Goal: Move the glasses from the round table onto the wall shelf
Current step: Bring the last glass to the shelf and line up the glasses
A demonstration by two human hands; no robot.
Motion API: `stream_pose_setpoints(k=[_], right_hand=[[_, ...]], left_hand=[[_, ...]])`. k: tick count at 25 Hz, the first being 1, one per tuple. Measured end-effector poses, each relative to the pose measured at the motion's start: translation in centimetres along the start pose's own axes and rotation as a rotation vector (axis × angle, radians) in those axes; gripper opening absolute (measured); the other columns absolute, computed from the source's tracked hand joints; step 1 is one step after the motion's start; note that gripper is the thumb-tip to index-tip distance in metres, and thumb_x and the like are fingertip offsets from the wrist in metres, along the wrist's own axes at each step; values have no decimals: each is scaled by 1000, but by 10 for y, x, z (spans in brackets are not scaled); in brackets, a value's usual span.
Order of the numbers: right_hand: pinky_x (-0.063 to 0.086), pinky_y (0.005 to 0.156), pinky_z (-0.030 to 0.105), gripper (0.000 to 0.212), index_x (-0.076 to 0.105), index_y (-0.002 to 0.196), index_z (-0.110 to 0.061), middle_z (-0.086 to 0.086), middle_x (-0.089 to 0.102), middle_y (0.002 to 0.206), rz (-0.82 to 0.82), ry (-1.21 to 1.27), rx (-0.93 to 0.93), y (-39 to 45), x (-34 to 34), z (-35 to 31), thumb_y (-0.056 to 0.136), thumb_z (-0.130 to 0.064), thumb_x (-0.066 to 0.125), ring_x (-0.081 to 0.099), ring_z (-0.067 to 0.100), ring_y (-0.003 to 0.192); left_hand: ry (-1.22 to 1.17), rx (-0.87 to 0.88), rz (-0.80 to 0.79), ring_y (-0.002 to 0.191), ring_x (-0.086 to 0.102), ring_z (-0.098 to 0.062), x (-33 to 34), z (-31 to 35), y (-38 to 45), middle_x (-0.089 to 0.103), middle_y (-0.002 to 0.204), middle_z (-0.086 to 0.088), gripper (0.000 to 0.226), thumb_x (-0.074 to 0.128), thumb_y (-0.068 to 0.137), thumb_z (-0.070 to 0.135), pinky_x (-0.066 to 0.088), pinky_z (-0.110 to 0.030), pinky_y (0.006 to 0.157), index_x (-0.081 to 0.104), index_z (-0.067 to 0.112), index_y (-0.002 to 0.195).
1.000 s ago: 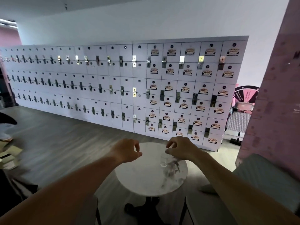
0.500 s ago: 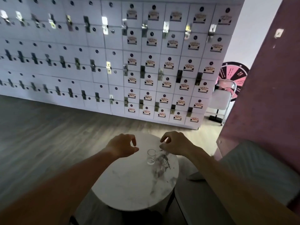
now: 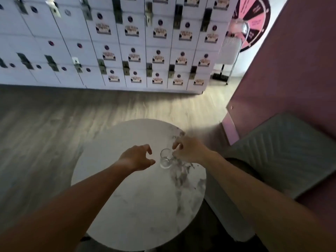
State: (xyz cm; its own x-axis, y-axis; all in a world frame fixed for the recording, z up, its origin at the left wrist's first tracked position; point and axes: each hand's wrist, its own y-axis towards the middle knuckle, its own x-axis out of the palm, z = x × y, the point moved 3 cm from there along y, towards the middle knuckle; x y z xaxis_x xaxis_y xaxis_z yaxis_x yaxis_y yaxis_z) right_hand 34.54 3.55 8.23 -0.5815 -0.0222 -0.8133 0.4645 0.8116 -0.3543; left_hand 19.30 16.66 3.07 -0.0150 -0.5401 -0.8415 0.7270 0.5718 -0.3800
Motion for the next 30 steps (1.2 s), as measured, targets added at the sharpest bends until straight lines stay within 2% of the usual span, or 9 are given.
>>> stream_pose_setpoints(k=[2, 6, 10, 13, 17, 23, 25, 27, 30], right_hand=[[54, 78, 27, 23, 67, 101, -28, -2, 65, 112, -40, -1, 40, 19, 27, 12, 79, -34, 63, 63, 12, 88], [49, 87, 33, 30, 62, 114, -28, 1, 55, 124, -28, -102, 39, 48, 67, 28, 84, -28, 62, 59, 22, 102], [48, 84, 31, 38, 59, 125, -26, 3, 50, 123, -35, -173, 14, 62, 96, 41, 87, -25, 62, 59, 25, 100], [50, 87, 35, 32, 64, 122, -22, 5, 53, 121, 25, -181, -8, 66, 108, 46, 91, -27, 62, 60, 27, 100], [51, 78, 36, 23, 67, 110, -13, 9, 56, 109, 114, -172, -42, 63, 107, 44, 95, -28, 59, 62, 29, 89], [48, 78, 30, 18, 63, 109, -20, 3, 59, 107, 233, -83, -26, 22, 45, 35, 97, -31, 56, 61, 20, 89], [52, 81, 34, 19, 62, 111, -20, 4, 59, 109, 313, -86, 0, -5, 7, 38, 97, -31, 55, 61, 21, 91], [52, 79, 37, 22, 60, 114, -18, 5, 58, 109, 408, -122, 40, -44, -32, 46, 98, -31, 54, 62, 24, 91], [41, 71, 32, 25, 60, 116, -18, 8, 58, 111, 540, -163, 123, -115, -77, 65, 97, -33, 52, 60, 29, 95]], left_hand=[[-10, -8, -77, 97, 64, -19, 26, -12, 23, 71, 104, 1, 50, 65, 81, 51, 52, -37, 87, 51, 31, 125], [-131, -1, -137, 94, 66, -18, 70, -30, 56, 75, 94, 4, 61, 66, 81, 48, 51, -34, 84, 40, 34, 134], [-228, 43, -124, 91, 65, -16, 98, -37, 76, 75, 94, 7, 63, 66, 83, 45, 45, -30, 79, 37, 36, 139], [-247, 59, -123, 95, 67, -22, 111, -35, 83, 75, 97, 1, 62, 66, 84, 43, 51, -36, 86, 39, 35, 139], [-284, 74, -131, 96, 68, -26, 117, -28, 84, 74, 103, -3, 60, 66, 85, 41, 53, -40, 89, 39, 32, 138], [-351, 223, -68, 96, 69, -22, 72, 25, 68, 69, 119, -1, 67, 75, 78, 44, 53, -37, 88, 41, 31, 134], [-360, 312, -15, 95, 70, -21, 45, 63, 59, 68, 123, -2, 69, 79, 74, 45, 56, -40, 89, 45, 28, 132], [-366, 423, 12, 104, 67, -21, 22, 113, 41, 67, 125, -2, 70, 81, 72, 44, 55, -39, 92, 49, 24, 130], [-408, 576, -24, 105, 66, -22, 5, 189, 5, 67, 122, -1, 72, 85, 69, 40, 56, -43, 92, 48, 26, 130]])
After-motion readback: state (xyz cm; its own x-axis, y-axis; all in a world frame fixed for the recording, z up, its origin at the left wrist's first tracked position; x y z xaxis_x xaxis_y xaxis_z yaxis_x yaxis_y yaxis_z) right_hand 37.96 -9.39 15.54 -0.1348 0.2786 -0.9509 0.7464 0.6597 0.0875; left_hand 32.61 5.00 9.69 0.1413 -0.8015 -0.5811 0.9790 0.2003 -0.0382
